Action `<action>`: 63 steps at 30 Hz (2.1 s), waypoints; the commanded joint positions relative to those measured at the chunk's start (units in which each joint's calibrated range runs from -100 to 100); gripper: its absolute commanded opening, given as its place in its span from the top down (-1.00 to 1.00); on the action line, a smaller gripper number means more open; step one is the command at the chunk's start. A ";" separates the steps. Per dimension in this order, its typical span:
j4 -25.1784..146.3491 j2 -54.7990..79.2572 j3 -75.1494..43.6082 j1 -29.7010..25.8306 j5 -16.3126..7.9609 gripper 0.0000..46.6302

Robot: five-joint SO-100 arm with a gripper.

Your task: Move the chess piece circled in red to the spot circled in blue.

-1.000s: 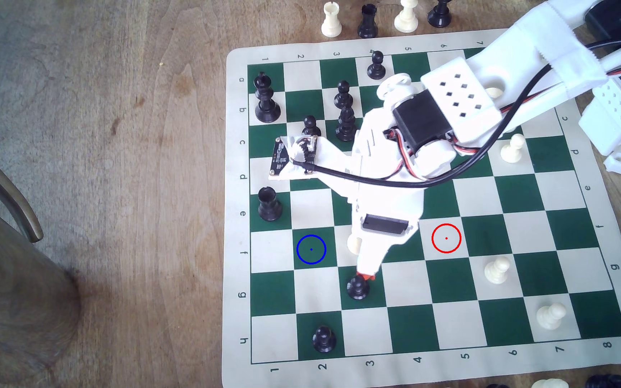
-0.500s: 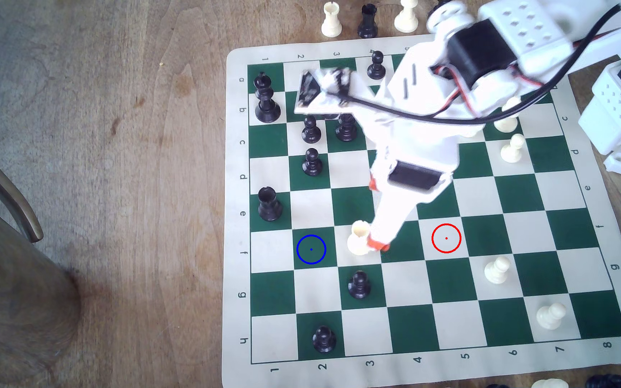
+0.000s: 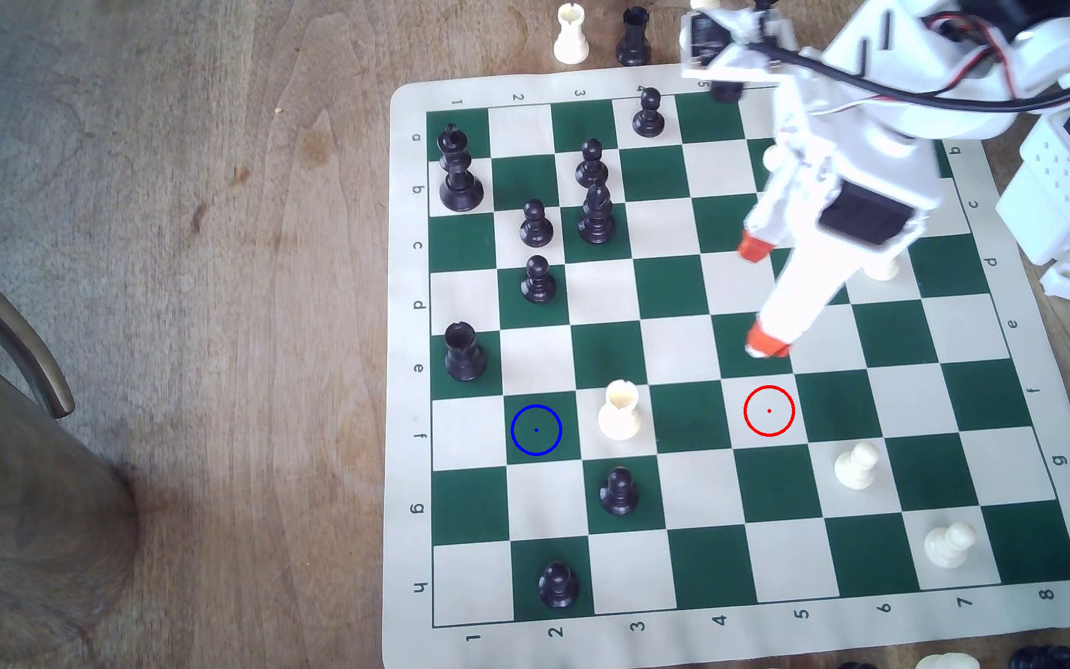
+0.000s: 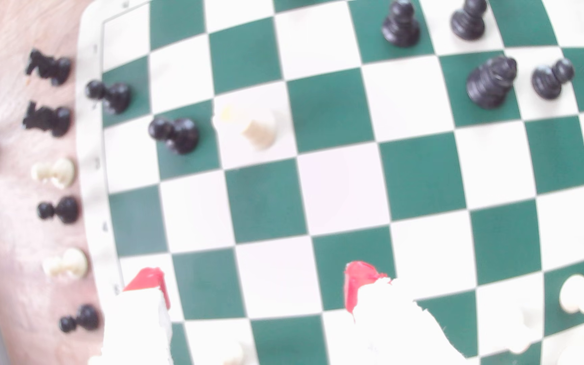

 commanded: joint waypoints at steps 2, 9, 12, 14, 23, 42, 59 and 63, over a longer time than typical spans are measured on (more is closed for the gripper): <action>-0.95 -22.66 11.15 5.02 1.17 -0.21; -1.28 -38.37 24.56 10.11 2.49 -0.21; -1.28 -44.05 27.83 10.26 2.44 -0.17; -1.36 -46.52 28.92 10.89 2.30 -0.12; -2.26 -59.42 34.26 18.40 3.03 0.05; -51.81 -60.61 58.74 16.75 8.94 0.99; -96.69 -60.52 58.83 16.52 18.66 0.99; -101.94 -60.52 58.83 16.60 18.66 0.99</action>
